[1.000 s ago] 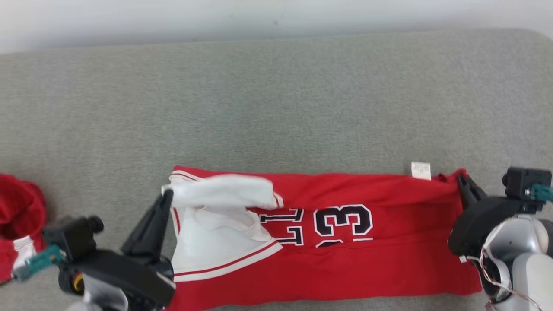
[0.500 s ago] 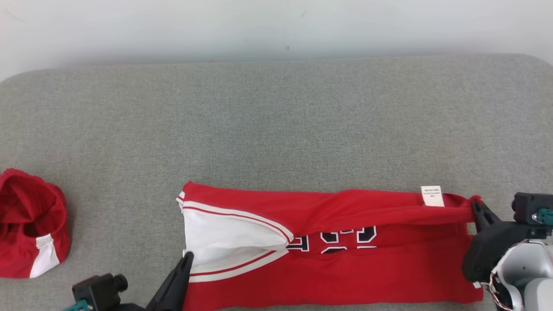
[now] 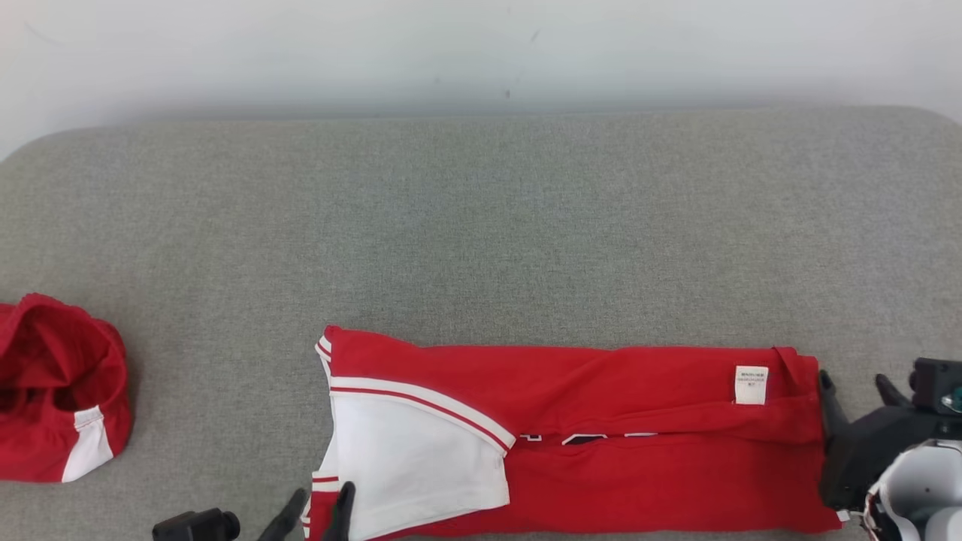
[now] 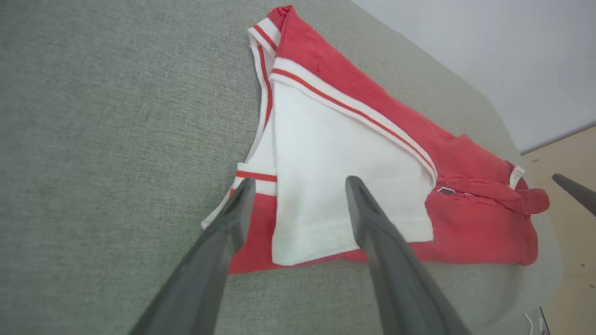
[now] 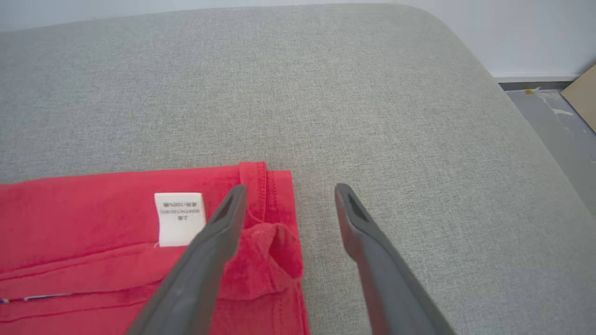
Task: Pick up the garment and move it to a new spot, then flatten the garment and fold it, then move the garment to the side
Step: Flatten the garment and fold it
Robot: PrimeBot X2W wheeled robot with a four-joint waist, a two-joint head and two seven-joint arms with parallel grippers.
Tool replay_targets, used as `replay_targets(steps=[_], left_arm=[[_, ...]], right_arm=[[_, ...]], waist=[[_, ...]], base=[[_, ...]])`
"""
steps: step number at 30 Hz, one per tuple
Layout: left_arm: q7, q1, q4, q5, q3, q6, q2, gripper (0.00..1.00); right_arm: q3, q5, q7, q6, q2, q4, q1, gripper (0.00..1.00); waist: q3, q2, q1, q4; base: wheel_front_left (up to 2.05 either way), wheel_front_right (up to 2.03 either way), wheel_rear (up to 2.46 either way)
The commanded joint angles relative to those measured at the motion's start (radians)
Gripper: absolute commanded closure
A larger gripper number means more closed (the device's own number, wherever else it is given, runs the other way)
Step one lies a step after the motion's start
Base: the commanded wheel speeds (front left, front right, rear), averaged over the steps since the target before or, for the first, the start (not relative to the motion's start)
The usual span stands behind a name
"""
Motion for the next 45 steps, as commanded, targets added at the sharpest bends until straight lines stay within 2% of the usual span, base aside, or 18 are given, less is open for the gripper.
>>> replay_targets(steps=[1, 4, 7, 11, 16, 20, 23, 28, 33, 45], left_arm=[[-0.025, -0.019, 0.016, 0.032, -0.001, 0.004, 0.002, 0.00], [-0.066, -0.028, 0.041, 0.073, -0.006, 0.001, -0.001, 0.00], [-0.152, -0.048, 0.072, 0.138, -0.001, -0.006, -0.013, 0.00], [-0.206, -0.063, 0.107, 0.248, 0.020, 0.008, -0.034, 0.00], [-0.212, -0.044, 0.078, 0.438, 0.138, 0.033, -0.112, 0.00], [-0.213, 0.000, 0.030, 0.606, 0.250, 0.023, -0.186, 0.00], [-0.213, 0.034, 0.020, 0.690, 0.315, 0.005, -0.236, 0.00], [-0.213, 0.079, 0.054, 0.759, 0.391, -0.036, -0.297, 0.00], [-0.213, 0.083, 0.098, 0.800, 0.437, -0.078, -0.330, 0.00], [-0.213, 0.054, 0.124, 0.857, 0.496, -0.148, -0.374, 0.00]], right_arm=[[-0.020, 0.001, -0.015, -0.002, 0.016, -0.011, 0.020, 0.00], [-0.046, 0.013, -0.035, -0.002, 0.034, -0.028, 0.032, 0.00], [-0.072, 0.031, -0.056, -0.002, 0.053, -0.049, 0.055, 0.00], [-0.086, 0.058, -0.085, -0.002, 0.063, -0.060, 0.083, 0.00], [-0.096, 0.133, -0.154, -0.002, 0.064, -0.004, 0.106, 0.00], [-0.094, 0.164, -0.219, -0.002, 0.065, 0.063, 0.114, 0.00], [-0.081, 0.174, -0.243, -0.002, 0.065, 0.110, 0.107, 0.00], [-0.076, 0.157, -0.242, -0.002, 0.064, 0.164, 0.083, 0.00], [-0.091, 0.120, -0.206, -0.002, 0.064, 0.194, 0.052, 0.00], [-0.121, 0.079, -0.080, -0.002, 0.065, 0.222, -0.044, 0.00]], waist=[[-0.010, 0.0001, 0.0000, 0.004], [-0.021, 0.0001, 0.0000, 0.010], [-0.037, 0.0001, 0.0000, 0.013], [-0.064, 0.0001, 0.0000, 0.013], [-0.094, 0.0001, 0.0000, 0.013], [-0.106, 0.0001, 0.0000, 0.013], [-0.111, 0.0001, 0.0000, 0.009], [-0.114, 0.0001, 0.0000, 0.005], [-0.104, 0.0001, 0.0000, 0.009], [-0.066, 0.0001, 0.0000, 0.023]], base=[[0.00, 0.00, 0.00], [0.00, 0.00, 0.00], [0.00, 0.00, 0.00], [0.00, 0.00, 0.00], [0.00, 0.00, 0.00], [0.00, 0.00, 0.00], [0.00, 0.00, 0.00], [0.00, 0.00, 0.00], [0.00, 0.00, 0.00], [0.00, 0.00, 0.00]])
